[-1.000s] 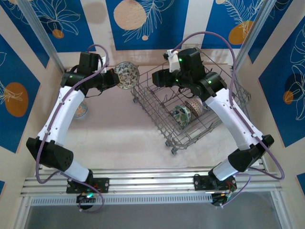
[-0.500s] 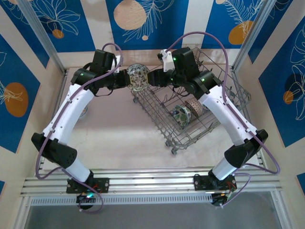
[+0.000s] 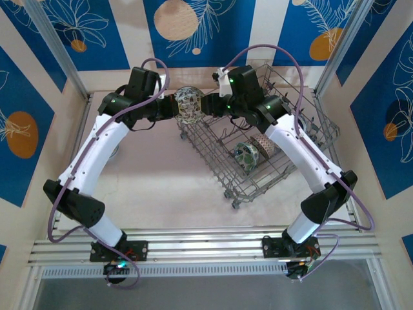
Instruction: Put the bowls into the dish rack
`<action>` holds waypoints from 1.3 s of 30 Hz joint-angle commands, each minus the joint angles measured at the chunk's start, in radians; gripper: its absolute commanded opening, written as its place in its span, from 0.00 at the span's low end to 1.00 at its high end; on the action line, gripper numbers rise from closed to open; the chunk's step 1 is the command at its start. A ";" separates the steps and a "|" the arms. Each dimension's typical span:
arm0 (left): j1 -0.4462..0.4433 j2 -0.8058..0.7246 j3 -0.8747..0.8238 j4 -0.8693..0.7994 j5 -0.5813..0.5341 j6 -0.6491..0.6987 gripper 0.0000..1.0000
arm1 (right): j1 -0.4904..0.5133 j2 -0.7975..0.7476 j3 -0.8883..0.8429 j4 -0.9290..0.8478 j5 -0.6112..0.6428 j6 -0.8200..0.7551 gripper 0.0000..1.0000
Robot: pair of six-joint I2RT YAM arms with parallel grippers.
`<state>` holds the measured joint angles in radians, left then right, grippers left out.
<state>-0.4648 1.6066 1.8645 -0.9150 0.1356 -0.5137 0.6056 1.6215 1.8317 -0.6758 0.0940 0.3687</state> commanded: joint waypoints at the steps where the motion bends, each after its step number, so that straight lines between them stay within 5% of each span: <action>1: -0.017 -0.017 0.042 0.025 -0.008 0.002 0.00 | 0.001 0.000 -0.014 0.012 0.029 0.013 0.28; 17: -0.043 -0.005 0.040 0.039 0.018 -0.012 0.01 | 0.034 0.009 -0.004 -0.007 0.109 -0.025 0.04; 30: -0.044 -0.009 0.030 0.037 -0.002 -0.008 0.26 | 0.007 -0.014 -0.009 0.021 0.092 0.034 0.00; 39: -0.038 -0.030 0.035 0.084 -0.037 -0.018 0.53 | -0.008 -0.022 -0.009 0.027 0.108 0.056 0.00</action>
<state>-0.4988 1.6066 1.8648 -0.8646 0.1196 -0.5270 0.6044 1.6226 1.8214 -0.6968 0.2131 0.3973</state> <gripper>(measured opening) 0.515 0.054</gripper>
